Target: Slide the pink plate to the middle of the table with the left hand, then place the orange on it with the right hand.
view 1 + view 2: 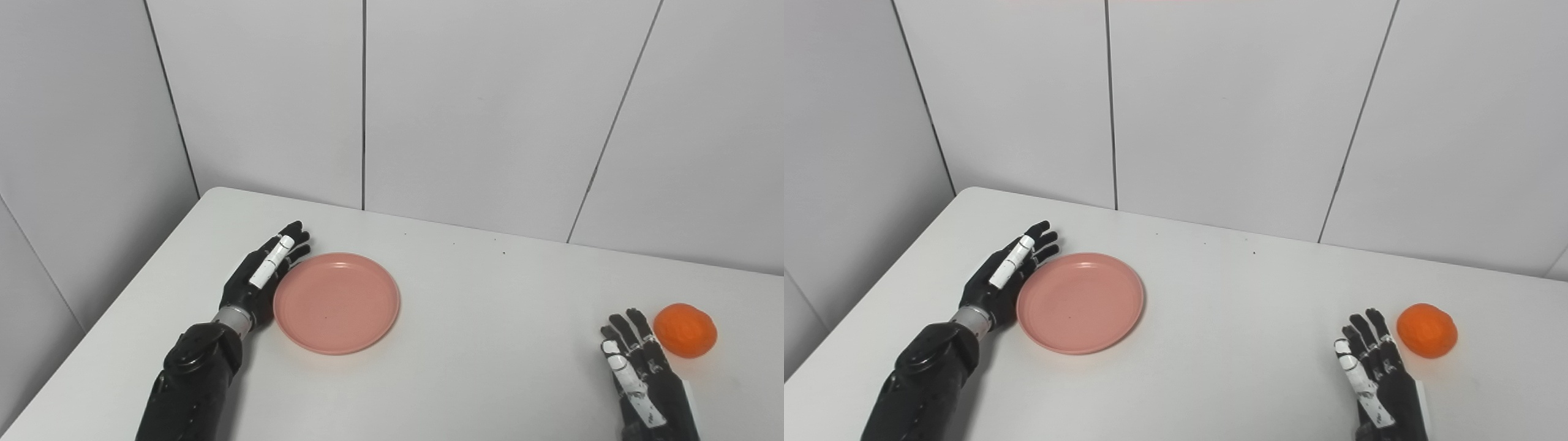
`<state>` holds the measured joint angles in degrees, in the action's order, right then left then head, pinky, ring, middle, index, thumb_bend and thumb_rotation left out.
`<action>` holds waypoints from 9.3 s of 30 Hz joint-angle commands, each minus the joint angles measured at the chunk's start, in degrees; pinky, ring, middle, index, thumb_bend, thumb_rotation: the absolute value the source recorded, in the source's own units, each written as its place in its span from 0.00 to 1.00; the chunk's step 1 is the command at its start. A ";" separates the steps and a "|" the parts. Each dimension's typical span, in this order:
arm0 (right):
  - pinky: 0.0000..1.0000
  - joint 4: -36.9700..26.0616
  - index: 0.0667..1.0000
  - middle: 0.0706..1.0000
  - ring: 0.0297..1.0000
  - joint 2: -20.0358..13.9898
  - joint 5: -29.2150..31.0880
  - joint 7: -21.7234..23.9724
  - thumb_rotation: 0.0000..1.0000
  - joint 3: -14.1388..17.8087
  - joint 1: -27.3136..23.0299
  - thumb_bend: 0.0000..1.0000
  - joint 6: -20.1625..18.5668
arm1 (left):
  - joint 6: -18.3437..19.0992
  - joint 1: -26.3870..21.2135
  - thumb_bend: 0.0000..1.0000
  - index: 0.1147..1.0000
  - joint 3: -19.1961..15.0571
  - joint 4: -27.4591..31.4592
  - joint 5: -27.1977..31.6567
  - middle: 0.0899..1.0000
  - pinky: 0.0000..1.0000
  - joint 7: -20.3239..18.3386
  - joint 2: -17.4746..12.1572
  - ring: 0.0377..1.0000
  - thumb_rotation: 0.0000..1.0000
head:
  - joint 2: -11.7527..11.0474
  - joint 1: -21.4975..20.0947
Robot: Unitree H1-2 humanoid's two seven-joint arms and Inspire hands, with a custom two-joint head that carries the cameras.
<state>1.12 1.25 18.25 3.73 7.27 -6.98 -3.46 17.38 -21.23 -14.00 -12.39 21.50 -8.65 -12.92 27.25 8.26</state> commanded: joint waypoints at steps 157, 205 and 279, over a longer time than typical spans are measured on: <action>0.68 -12.99 0.82 0.81 0.78 -10.61 -44.27 -11.68 0.60 -7.45 -13.27 0.65 -3.00 | -16.25 -2.00 0.59 1.00 14.85 -8.48 -16.65 0.88 1.00 3.76 15.70 0.88 0.75 | 3.01 -24.16; 0.58 18.63 0.76 0.74 0.71 -27.53 -68.17 -12.99 0.75 -15.67 -23.56 0.81 -7.51 | -16.20 -2.46 0.64 1.00 15.58 -9.36 -17.48 0.88 0.99 2.24 14.32 0.86 0.79 | 1.76 -25.48; 0.43 28.42 0.73 0.67 0.55 -27.93 -62.39 -15.44 1.00 -20.43 -25.18 0.85 -6.17 | -14.36 -1.84 0.66 1.00 15.73 -7.40 -17.87 0.89 1.00 1.78 14.45 0.86 0.78 | 2.75 -23.98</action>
<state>29.34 -25.46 -44.76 -11.76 -13.74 -30.52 -9.72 1.49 -23.53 1.47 -19.67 3.56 -6.69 1.63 29.97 -15.73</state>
